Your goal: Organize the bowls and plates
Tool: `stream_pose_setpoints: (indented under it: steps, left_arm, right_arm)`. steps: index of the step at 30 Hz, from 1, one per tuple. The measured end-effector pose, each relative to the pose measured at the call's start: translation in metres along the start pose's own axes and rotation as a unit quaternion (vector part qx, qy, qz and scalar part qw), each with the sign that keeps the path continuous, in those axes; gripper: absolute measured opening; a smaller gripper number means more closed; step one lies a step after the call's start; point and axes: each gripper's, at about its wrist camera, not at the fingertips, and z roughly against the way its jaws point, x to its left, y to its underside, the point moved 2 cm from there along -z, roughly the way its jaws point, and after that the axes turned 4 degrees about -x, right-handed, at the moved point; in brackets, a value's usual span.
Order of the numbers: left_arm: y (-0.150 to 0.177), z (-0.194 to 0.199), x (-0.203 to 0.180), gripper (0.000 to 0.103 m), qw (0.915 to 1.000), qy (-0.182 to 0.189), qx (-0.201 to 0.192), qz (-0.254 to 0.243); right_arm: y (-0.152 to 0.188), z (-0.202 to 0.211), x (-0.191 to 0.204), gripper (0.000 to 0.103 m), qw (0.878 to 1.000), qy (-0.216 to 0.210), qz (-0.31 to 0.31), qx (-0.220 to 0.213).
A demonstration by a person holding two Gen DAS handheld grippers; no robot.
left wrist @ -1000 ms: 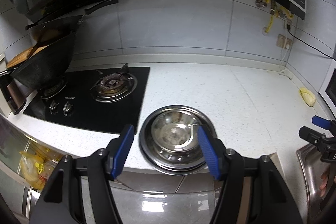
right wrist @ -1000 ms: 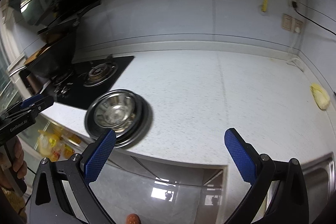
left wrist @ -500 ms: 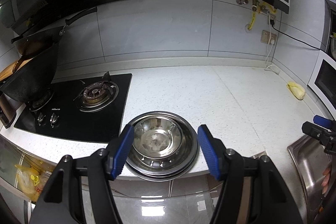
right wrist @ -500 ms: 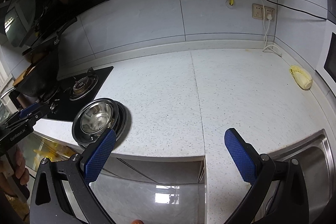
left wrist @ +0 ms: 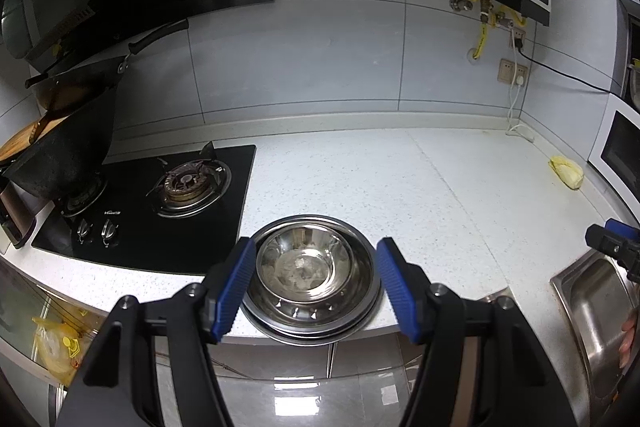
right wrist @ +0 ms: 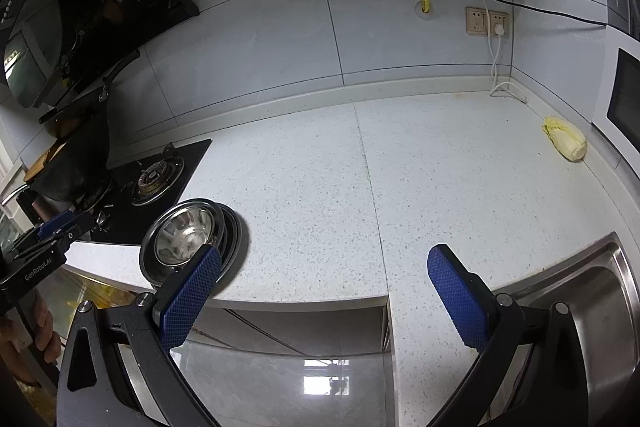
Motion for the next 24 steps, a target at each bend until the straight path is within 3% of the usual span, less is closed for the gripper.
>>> stream_pose_setpoints:
  steps: [24]
  left_arm:
    - [-0.002,0.012,0.001,0.061,0.9999,0.0,-0.016,-0.001]
  right_arm:
    - [-0.001,0.019,-0.009,0.102,0.999,0.008,-0.028,-0.031]
